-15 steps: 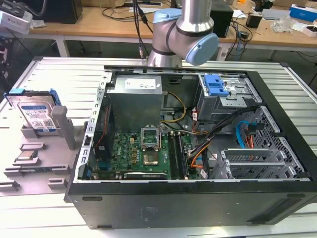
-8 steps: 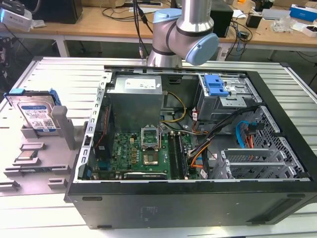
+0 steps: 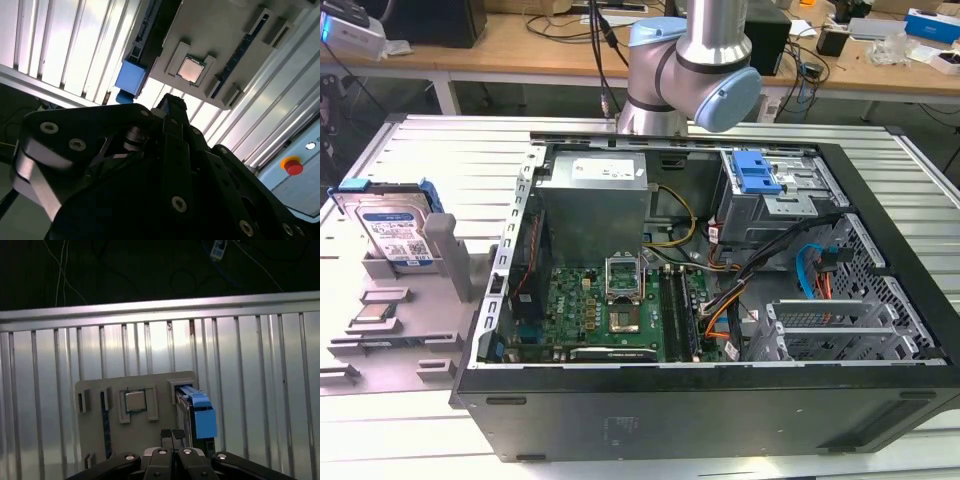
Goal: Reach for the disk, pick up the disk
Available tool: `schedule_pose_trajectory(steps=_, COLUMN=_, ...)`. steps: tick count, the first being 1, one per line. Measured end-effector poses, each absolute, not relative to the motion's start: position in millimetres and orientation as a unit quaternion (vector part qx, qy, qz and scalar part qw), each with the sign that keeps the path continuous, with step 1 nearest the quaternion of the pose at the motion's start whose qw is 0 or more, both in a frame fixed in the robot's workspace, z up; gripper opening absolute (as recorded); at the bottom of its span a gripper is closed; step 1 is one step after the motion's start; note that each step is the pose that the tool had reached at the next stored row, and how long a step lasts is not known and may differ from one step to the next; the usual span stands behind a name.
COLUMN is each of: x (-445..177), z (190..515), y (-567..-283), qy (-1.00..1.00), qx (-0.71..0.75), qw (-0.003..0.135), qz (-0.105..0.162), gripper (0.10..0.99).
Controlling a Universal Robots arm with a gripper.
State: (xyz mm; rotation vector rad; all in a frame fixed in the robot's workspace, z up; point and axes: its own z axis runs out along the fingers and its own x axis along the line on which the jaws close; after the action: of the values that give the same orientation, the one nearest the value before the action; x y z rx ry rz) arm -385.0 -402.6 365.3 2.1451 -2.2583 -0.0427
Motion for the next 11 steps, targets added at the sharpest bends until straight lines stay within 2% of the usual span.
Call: schedule_pose_trajectory(steps=11, x=-385.0, z=365.3, y=-402.7, qy=-0.680, qx=0.733, qw=0.014, qz=-0.013, gripper=0.106)
